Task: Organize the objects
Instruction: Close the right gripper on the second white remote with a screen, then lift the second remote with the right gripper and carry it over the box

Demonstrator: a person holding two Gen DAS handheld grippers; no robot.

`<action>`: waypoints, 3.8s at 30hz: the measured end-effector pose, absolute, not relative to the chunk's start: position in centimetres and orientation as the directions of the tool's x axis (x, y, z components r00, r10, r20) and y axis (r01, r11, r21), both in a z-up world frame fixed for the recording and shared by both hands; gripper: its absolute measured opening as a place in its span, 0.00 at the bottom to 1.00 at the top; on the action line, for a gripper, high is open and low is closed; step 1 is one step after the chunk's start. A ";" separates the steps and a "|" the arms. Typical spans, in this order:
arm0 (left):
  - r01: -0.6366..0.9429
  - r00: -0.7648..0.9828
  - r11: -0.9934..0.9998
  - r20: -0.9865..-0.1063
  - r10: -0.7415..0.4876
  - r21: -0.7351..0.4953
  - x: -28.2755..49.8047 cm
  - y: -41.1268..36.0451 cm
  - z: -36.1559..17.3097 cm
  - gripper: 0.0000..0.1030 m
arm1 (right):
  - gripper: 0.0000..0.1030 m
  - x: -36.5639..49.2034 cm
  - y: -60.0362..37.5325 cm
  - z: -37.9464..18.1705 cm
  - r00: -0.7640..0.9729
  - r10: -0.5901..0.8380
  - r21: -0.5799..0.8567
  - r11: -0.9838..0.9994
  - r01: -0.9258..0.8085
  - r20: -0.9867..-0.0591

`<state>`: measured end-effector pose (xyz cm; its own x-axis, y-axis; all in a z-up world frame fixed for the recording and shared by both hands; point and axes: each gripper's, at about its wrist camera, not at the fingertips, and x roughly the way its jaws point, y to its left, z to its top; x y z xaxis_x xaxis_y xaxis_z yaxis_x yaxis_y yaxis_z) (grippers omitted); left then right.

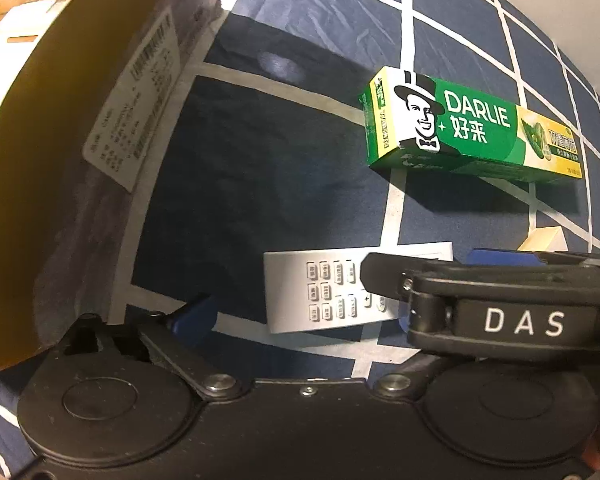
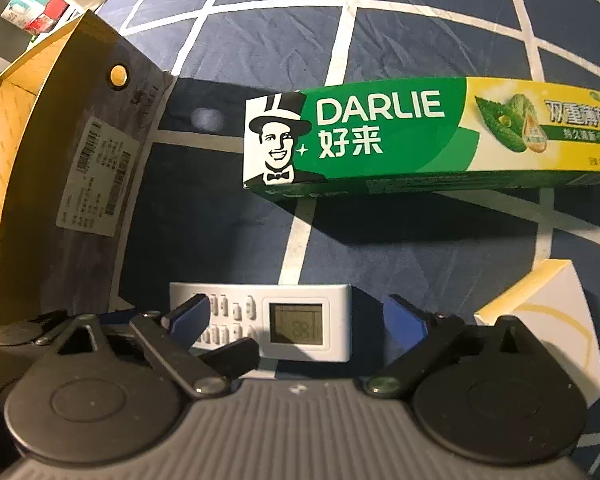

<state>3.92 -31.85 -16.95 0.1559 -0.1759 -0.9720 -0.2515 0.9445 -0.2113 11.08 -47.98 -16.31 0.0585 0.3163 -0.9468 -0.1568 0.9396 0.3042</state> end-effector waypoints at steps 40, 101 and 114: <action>-0.140 0.232 0.967 -0.956 -0.178 -0.214 2.7 -33.1 -11.4 0.68 | 0.61 7.9 -48.5 -10.6 0.164 0.315 0.292 0.944 -0.152 -0.935; 0.060 0.326 0.979 -0.923 -0.205 -0.196 4.9 -4.7 -3.1 0.65 | 0.61 9.2 -20.4 -2.5 0.372 0.273 0.289 0.957 -0.014 -0.887; 0.051 0.206 0.972 -0.950 -0.233 -0.228 11.6 -2.4 -9.7 0.65 | 0.61 16.0 -19.1 -9.0 0.264 0.260 0.278 0.960 0.032 -0.929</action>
<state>11.65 -2.43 -9.70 0.2062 -0.2335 -0.9502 0.0505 0.9724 -0.2279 15.98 -19.14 -9.05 0.2636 0.2601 -0.9289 0.0319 0.9601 0.2779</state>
